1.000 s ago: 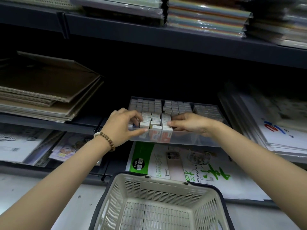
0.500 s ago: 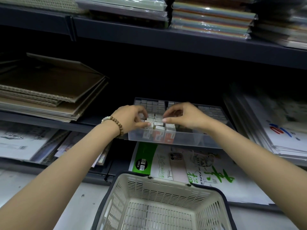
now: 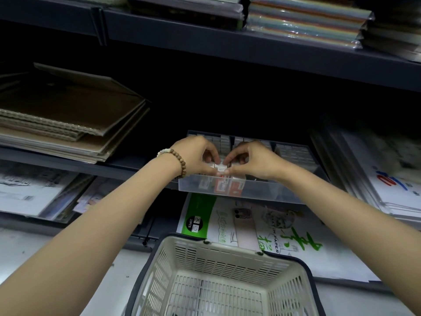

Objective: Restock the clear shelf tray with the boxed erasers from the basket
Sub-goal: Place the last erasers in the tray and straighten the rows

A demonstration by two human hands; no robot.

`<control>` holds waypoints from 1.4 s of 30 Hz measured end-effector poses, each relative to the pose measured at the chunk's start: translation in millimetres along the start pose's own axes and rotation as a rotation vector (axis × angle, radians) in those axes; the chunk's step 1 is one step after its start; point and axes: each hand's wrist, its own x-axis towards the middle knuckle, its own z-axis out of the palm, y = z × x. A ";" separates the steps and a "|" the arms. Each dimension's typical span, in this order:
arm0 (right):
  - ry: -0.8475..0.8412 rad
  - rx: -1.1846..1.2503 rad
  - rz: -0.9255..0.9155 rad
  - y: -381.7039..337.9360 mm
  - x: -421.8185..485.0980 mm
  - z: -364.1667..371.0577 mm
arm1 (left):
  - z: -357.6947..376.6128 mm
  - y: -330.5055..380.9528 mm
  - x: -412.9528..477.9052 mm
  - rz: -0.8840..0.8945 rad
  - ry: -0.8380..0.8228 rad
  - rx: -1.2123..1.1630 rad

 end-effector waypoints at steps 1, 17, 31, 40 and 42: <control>0.000 -0.008 -0.004 0.1 0.0 0.2 | 0.7 -0.2 0.5 -0.001 -0.007 -0.008; -0.025 -0.035 0.026 -4.9 1.1 -0.9 | -5.2 3.5 4.5 -0.014 -0.150 -0.087; 0.080 -0.080 -0.019 -3.9 -6.0 12.0 | -0.8 1.5 -6.6 0.001 -0.027 -0.112; 0.096 0.124 0.041 0.0 -7.6 10.8 | -15.0 -7.3 -17.1 -0.169 -0.068 0.010; 0.098 0.142 0.029 1.8 -9.1 10.2 | -17.3 -3.0 -14.3 -0.182 -0.106 0.032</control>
